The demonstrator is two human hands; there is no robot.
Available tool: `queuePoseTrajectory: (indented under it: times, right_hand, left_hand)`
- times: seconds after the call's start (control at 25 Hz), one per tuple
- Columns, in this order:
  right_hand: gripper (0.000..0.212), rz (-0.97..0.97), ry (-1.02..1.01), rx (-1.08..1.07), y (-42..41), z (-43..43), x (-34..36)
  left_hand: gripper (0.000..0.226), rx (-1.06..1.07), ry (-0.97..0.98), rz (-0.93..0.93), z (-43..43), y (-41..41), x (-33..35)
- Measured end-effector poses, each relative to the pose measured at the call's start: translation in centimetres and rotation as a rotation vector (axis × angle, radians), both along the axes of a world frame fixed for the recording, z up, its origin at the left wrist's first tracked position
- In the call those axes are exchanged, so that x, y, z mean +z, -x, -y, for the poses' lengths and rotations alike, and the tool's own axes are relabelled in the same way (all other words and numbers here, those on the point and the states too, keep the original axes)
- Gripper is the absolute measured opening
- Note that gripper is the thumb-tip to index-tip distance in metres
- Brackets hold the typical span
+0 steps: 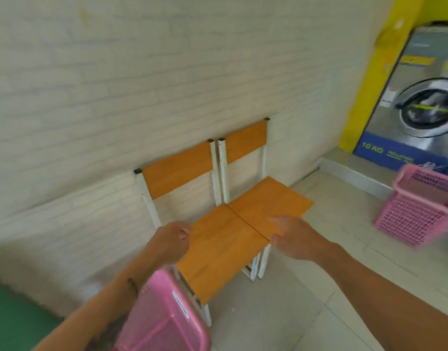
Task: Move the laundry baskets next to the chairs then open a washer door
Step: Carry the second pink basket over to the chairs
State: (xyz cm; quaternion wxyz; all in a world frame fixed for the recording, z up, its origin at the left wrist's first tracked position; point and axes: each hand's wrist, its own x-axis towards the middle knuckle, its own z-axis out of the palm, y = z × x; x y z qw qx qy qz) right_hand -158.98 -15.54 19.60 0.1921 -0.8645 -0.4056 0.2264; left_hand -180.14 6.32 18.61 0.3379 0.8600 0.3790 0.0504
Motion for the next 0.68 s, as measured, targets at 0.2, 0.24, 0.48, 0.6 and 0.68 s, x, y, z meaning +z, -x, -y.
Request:
queuePoseTrajectory:
  times: [0.2,0.24,0.48,0.6,0.68]
  right_hand:
    - [0.056,0.050,-0.048,-0.191,-10.1,11.5,2.0]
    - [0.055,0.074,-0.061,-0.210,-12.1,13.7,2.2]
    - [0.052,0.190,-0.023,-0.351,-24.7,29.2,3.6]
    - [0.049,0.187,-0.013,-0.449,-30.3,34.9,4.4]
    - [0.045,0.179,-0.014,-0.499,-34.2,37.4,4.5]
  left_hand:
    - [0.033,-0.222,-0.086,0.005,8.8,-15.3,3.3]
    - [0.034,-0.256,-0.088,-0.002,11.0,-18.0,3.6]
    - [0.022,-0.512,-0.139,0.048,24.7,-35.3,6.0]
    - [0.022,-0.562,-0.033,0.050,30.6,-42.8,6.4]
    - [0.023,-0.574,0.041,0.083,33.1,-48.2,5.8]
